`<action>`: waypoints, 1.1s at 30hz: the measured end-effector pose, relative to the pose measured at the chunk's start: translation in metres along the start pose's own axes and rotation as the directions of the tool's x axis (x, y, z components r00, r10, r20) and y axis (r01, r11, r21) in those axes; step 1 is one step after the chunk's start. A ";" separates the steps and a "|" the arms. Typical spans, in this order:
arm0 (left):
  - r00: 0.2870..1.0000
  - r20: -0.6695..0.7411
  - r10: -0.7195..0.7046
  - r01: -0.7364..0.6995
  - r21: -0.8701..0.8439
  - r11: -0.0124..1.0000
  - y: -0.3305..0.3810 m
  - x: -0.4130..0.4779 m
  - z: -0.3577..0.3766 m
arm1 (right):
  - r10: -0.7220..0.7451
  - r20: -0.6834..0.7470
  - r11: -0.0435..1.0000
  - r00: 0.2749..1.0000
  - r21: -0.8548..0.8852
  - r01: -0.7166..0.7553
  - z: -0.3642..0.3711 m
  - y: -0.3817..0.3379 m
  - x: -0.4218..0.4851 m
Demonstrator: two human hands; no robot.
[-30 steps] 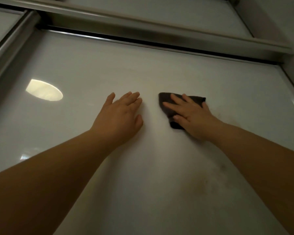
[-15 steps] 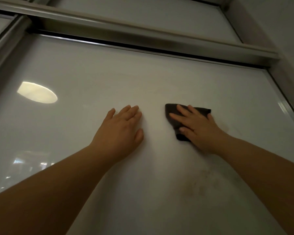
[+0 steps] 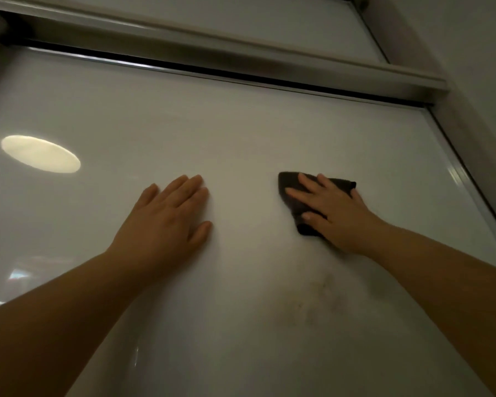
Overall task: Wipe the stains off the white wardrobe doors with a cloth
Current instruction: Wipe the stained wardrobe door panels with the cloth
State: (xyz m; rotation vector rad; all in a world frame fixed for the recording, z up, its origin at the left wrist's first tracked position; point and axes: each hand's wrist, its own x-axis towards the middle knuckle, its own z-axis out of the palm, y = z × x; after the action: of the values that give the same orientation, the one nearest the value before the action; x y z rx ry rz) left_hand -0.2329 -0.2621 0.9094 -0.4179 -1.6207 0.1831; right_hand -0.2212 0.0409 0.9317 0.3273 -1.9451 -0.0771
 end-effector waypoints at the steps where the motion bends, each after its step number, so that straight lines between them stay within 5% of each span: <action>1: 1.000 -0.004 -0.006 0.006 0.004 1.000 0.001 0.001 -0.001 | 0.047 -0.005 0.999 0.999 -0.005 -0.047 -0.005 0.007 0.010; 5: 1.000 0.003 -0.019 0.019 0.027 0.999 0.011 0.006 -0.001 | 0.130 -0.016 0.991 0.991 0.047 -0.129 -0.008 -0.006 0.038; 13: 0.995 0.065 0.079 -0.076 -0.047 0.996 0.063 0.033 0.006 | -0.082 -0.013 0.995 0.997 0.052 0.083 0.009 0.000 -0.013; 21: 0.992 -0.001 0.130 -0.130 -0.032 0.991 0.063 0.032 0.010 | 0.178 -0.009 0.982 0.984 0.057 -0.178 -0.008 0.031 0.019; 27: 0.989 -0.003 0.146 -0.146 -0.014 0.989 0.060 0.032 0.010 | -0.062 -0.074 0.997 0.995 0.033 0.065 0.027 0.023 -0.038; 33: 0.985 0.002 0.174 -0.174 0.043 0.984 0.057 0.020 0.007 | 0.217 -0.037 0.976 0.975 -0.008 -0.217 0.011 0.077 -0.021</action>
State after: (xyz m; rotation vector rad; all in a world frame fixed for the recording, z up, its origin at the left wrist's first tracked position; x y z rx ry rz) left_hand -0.2315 -0.2014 0.9069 -0.5268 -1.5755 0.3491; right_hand -0.2384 0.1189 0.9239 0.1055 -1.9319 0.0593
